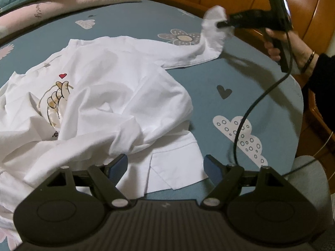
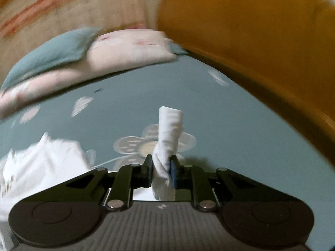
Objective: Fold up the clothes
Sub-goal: 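Grasp the sleeve cuff with the right tool and stretch it out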
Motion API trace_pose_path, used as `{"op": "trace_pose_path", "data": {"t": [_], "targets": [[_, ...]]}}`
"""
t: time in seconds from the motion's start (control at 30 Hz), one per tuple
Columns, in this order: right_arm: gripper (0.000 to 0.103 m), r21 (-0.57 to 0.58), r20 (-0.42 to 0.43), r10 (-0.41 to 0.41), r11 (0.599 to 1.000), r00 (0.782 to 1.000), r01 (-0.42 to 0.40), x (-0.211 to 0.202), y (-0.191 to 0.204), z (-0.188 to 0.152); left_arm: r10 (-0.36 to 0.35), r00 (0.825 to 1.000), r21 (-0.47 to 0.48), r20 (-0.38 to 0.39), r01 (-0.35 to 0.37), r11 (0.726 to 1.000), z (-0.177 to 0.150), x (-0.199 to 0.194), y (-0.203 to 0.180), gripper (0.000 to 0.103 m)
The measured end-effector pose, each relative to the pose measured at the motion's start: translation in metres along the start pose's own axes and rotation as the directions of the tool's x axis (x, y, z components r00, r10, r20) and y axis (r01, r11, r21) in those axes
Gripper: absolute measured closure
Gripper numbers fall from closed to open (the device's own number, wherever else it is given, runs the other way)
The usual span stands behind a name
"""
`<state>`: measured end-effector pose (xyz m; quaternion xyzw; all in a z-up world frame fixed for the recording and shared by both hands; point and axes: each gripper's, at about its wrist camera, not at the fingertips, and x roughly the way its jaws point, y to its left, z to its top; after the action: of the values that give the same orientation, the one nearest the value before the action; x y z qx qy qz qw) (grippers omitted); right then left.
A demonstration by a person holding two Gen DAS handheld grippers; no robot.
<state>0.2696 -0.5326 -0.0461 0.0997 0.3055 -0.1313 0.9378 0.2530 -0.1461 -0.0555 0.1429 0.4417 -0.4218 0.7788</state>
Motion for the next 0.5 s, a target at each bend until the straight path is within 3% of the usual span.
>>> {"op": "trace_pose_path", "data": {"t": [0.13,0.27,0.37,0.5], "targets": [[0.068,-0.174,-0.041,0.078,0.981,0.996,-0.084,0.004,0.062,0.003,0.002,1.000,0.002,-0.005,-0.002,1.000,-0.001,0.002,0.001,0.023],[0.068,-0.213,-0.108,0.184,0.956,0.977,-0.204,0.009,0.102,-0.001,0.007,1.000,0.005,-0.001,-0.007,1.000,-0.002,0.003,0.001,0.023],[0.066,-0.221,-0.106,0.175,0.956,0.979,-0.195,0.007,0.112,0.007,0.008,1.000,0.005,0.016,-0.008,1.000,-0.003,0.001,0.001,0.023],[0.063,-0.103,-0.088,0.128,0.985,0.988,-0.137,0.004,0.078,0.009,0.007,0.998,0.000,0.054,-0.007,1.000,-0.003,-0.003,0.003,0.020]]}}
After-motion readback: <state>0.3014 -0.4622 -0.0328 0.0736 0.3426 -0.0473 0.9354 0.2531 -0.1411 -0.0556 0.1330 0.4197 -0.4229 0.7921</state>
